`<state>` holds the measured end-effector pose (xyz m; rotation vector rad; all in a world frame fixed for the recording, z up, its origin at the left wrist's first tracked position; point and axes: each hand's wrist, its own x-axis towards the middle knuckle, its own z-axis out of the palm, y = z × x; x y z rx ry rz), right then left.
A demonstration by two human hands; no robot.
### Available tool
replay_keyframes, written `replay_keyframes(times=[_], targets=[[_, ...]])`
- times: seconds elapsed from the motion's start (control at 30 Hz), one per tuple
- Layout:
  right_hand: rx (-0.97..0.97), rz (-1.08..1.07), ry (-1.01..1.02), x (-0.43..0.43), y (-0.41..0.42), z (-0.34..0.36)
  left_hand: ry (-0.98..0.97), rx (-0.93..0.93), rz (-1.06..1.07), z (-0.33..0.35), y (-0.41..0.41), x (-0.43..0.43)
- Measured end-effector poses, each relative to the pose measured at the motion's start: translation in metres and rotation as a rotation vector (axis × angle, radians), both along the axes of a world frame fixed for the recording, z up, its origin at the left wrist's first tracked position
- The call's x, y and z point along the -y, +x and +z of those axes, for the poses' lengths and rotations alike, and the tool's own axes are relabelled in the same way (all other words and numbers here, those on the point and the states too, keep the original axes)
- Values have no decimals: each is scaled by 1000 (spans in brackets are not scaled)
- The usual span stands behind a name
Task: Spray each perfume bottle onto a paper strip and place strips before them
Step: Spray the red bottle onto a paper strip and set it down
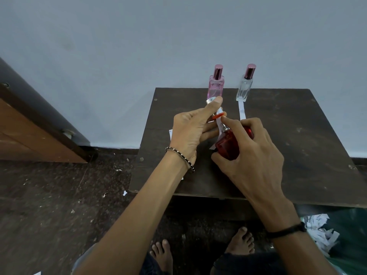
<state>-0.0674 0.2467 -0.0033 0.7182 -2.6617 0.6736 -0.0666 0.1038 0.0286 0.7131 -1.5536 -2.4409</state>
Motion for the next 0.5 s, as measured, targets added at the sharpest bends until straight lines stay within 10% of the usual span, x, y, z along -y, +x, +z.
replay_keyframes(times=[0.5], targets=[[-28,15,39,0,0,0,-30,33,10,-4,-3,2]])
